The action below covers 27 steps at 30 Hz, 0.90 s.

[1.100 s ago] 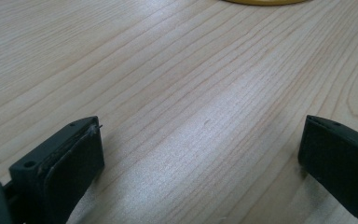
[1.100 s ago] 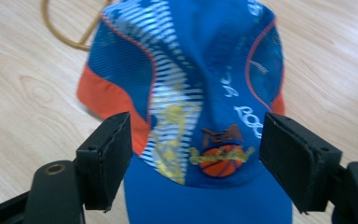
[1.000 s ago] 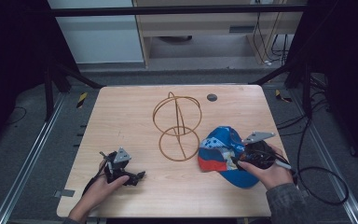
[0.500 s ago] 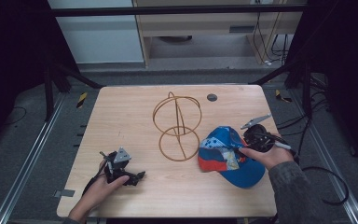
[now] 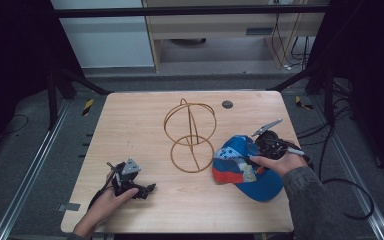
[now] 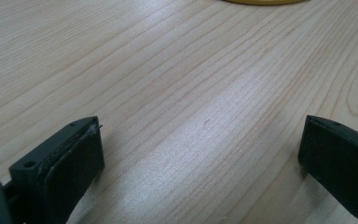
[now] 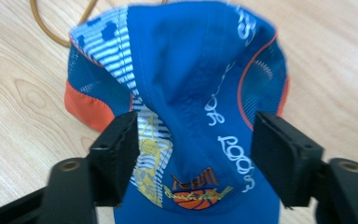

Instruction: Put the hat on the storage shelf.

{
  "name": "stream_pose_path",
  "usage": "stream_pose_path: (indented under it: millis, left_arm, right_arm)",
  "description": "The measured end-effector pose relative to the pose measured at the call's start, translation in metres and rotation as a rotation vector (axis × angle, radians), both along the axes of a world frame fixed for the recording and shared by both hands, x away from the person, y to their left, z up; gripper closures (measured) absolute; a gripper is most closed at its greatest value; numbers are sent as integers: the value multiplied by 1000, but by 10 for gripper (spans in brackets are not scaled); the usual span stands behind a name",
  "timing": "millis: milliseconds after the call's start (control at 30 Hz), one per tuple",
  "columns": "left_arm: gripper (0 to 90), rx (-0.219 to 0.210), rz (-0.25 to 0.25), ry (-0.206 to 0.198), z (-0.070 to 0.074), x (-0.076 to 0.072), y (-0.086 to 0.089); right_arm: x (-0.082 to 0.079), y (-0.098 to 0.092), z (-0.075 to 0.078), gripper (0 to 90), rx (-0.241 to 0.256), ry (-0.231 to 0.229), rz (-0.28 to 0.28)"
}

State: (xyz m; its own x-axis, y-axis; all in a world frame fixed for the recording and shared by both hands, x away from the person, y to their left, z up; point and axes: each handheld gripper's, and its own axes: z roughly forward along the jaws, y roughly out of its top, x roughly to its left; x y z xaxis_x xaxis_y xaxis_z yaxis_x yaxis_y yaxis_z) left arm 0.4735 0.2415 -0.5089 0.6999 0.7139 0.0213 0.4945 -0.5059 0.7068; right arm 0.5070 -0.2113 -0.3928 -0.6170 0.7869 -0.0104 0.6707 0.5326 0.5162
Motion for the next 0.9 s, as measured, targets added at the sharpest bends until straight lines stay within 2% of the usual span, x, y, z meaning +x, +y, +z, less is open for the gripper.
stream_pose_path:
  millis: [33,167,200,267,400,500,667,833,900]
  left_arm:
    - [0,-2,1,0,0,0,0]
    - [0,-2,1,0,0,0,0]
    - [0,-3,1,0,0,0,0]
    - [0,-3,1,0,0,0,0]
    - [0,-3,0,0,0,0,0]
    - [0,-2,0,0,0,0,0]
    - [0,-3,1,0,0,0,0]
    - [0,-3,1,0,0,0,0]
    - [0,-3,0,0,0,0,0]
  right_arm:
    - [1,1,-7,373,-4,18,-4]
    - [2,2,-14,429,1,40,3]
    - [4,2,-19,453,4,62,11]
    - [5,2,-21,476,3,66,14]
    - [7,4,-26,600,0,82,23]
    - [8,5,-27,707,-5,107,40]
    - [7,3,-24,868,14,108,45]
    - [5,-1,-20,896,15,112,48]
    - [2,-5,-12,897,28,92,45]
